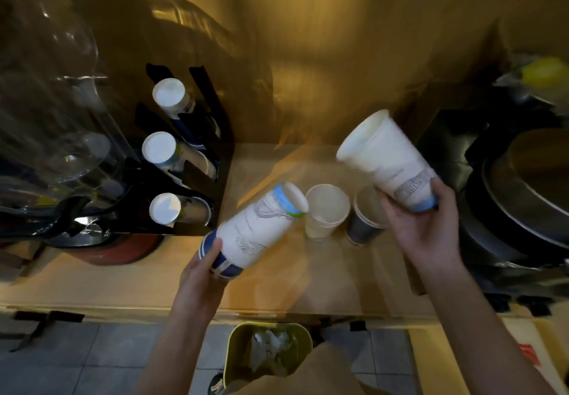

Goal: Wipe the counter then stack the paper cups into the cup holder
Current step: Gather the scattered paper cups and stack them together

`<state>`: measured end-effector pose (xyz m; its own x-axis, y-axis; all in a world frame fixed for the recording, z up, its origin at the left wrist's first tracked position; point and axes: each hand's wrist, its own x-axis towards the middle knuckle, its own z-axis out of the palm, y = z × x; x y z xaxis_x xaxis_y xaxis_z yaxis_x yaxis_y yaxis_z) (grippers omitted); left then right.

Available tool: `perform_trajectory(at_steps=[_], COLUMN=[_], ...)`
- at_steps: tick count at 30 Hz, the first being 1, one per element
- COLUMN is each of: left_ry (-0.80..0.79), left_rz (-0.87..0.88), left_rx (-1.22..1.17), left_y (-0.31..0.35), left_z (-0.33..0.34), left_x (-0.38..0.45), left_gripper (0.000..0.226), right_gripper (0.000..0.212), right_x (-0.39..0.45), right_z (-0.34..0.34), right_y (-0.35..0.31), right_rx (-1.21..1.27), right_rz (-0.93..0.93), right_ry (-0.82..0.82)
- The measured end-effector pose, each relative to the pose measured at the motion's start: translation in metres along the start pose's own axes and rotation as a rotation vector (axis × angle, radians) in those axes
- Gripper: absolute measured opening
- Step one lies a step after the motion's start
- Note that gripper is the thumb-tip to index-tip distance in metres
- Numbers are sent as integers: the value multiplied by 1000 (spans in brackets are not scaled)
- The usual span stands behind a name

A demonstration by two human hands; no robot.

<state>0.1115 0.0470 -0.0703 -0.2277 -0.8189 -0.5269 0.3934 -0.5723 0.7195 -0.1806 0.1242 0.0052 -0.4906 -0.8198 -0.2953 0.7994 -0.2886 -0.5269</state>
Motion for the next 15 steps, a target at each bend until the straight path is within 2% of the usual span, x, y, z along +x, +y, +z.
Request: perform_trajectory(at_steps=[2, 3, 6, 8, 10, 13, 15], left_ry=[-51, -70, -106, -116, -107, -99, -88], left_rz=[-96, -135, -209, -218, -239, -257, -251], left_rx=[-91, -128, -196, -196, -185, -172, -181], left_y=[-7, -10, -15, -15, -14, -15, -16], left_z=[-3, -4, -3, -1, 2, 2, 2], left_x=[3, 4, 7, 7, 7, 10, 10], left_gripper=[77, 80, 106, 98, 85, 85, 81], right_gripper=[49, 52, 72, 83, 76, 61, 67], right_x=[4, 5, 12, 16, 18, 23, 28], right_z=[2, 2, 2, 1, 3, 4, 5], right_y=[2, 7, 23, 34, 40, 41, 37], right_rx=[141, 159, 130, 68, 36, -16, -149], right_rz=[82, 133, 269, 319, 346, 348, 282], right_ry=[-58, -87, -113, -110, -157, -248, -260])
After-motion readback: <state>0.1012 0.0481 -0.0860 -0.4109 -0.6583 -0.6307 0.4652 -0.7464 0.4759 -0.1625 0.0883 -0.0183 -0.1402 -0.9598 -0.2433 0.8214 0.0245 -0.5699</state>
